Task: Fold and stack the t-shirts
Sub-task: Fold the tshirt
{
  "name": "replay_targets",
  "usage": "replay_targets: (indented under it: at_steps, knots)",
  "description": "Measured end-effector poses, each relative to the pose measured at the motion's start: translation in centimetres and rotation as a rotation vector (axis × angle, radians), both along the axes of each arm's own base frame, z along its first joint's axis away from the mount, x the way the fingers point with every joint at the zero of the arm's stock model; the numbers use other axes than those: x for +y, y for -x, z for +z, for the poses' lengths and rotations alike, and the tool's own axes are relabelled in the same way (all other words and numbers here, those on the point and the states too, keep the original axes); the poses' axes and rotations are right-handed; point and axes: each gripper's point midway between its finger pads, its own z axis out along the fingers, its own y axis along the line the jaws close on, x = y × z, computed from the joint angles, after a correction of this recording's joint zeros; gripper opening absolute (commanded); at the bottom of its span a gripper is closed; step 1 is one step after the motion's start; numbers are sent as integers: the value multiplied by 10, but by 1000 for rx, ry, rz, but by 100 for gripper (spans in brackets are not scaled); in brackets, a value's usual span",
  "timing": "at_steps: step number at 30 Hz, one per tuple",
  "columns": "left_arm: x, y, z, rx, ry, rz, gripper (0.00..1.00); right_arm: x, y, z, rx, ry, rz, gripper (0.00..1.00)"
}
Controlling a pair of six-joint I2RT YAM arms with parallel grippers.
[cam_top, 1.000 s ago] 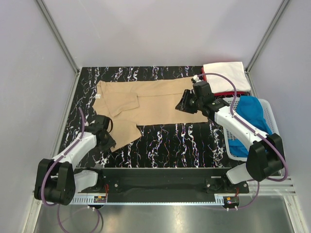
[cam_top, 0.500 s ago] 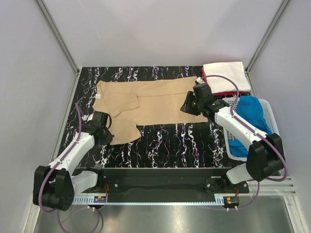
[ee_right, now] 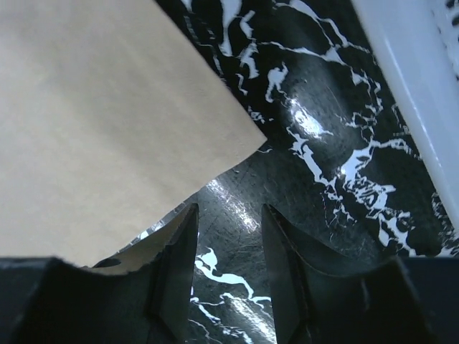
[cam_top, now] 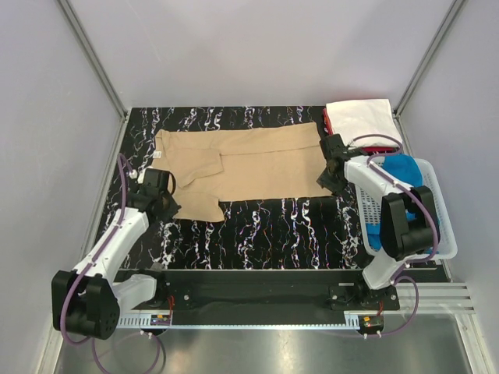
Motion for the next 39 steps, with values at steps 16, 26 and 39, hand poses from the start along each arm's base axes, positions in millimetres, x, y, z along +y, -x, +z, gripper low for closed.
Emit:
replay_targets:
  at_steps: [16,26,39]
  knots:
    - [0,-11,26,-108,33,-37,0,-10,-5,-25,15,-23,-438,48]
    - [-5,-13,28,-122,56,-52,0,-7,-11,-55,53,-16,-500,46]
    - [-4,-17,29,-126,63,-45,0,-10,-16,-56,21,-12,-516,0]
